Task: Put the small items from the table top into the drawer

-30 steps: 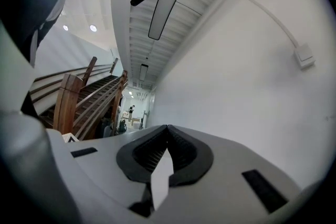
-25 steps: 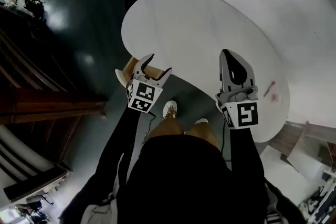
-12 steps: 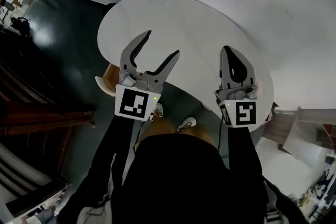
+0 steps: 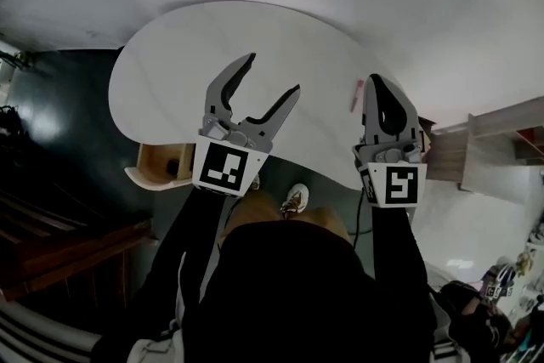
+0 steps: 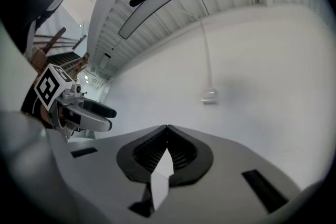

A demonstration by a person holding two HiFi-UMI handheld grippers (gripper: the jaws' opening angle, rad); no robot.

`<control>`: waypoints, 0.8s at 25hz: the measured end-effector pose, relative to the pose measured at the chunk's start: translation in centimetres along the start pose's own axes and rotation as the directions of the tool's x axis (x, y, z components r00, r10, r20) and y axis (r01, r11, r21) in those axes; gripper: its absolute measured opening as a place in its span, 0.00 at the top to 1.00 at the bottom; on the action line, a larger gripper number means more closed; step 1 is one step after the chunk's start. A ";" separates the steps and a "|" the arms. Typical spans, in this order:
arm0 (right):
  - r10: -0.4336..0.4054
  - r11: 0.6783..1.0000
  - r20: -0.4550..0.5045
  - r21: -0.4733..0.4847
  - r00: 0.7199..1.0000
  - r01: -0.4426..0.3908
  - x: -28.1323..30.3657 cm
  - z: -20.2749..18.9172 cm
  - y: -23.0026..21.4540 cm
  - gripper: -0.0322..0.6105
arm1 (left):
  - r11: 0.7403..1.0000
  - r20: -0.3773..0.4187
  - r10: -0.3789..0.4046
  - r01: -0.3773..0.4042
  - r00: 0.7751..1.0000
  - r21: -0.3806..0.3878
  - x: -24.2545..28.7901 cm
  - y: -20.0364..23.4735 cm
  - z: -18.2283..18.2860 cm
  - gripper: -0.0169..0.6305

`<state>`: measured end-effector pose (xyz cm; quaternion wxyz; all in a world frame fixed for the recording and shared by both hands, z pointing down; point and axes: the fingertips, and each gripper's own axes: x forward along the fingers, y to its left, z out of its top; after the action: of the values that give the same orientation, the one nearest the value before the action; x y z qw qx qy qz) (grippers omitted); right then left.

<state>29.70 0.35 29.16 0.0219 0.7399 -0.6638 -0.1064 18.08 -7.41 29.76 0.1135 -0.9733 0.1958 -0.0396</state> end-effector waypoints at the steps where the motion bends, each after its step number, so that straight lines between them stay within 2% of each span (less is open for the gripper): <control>1: -0.032 0.999 -0.013 -0.002 0.999 0.032 -0.7 -0.3 -1.6 0.91 | 0.999 -0.002 -0.037 0.037 0.999 -0.002 1.4 -1.2 0.0 0.45; 8: -0.205 0.979 -0.085 -0.028 0.975 0.203 -5.3 -2.6 -7.6 0.91 | 0.976 0.004 -0.216 0.216 0.976 -0.020 7.4 -7.8 -1.1 0.45; 13: -0.264 0.965 -0.098 -0.032 0.960 0.262 -7.4 -3.1 -9.4 0.91 | 0.965 -0.029 -0.258 0.257 0.966 -0.052 9.4 -10.7 -1.7 0.45; 17: -0.291 0.957 -0.117 -0.036 0.949 0.289 -8.8 -3.8 -10.3 0.91 | 0.961 -0.124 -0.273 0.264 0.954 -0.086 12.3 -13.3 -6.6 0.45; 20: -0.300 0.954 -0.136 -0.040 0.944 0.297 -9.9 -4.4 -10.6 0.91 | 0.952 -0.232 -0.302 0.284 0.924 -0.111 14.8 -16.1 -11.9 0.45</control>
<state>39.91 10.86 32.92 0.0593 0.8372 -0.5400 -0.0623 36.20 -1.16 45.60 0.0442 -0.9826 0.0620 -0.1693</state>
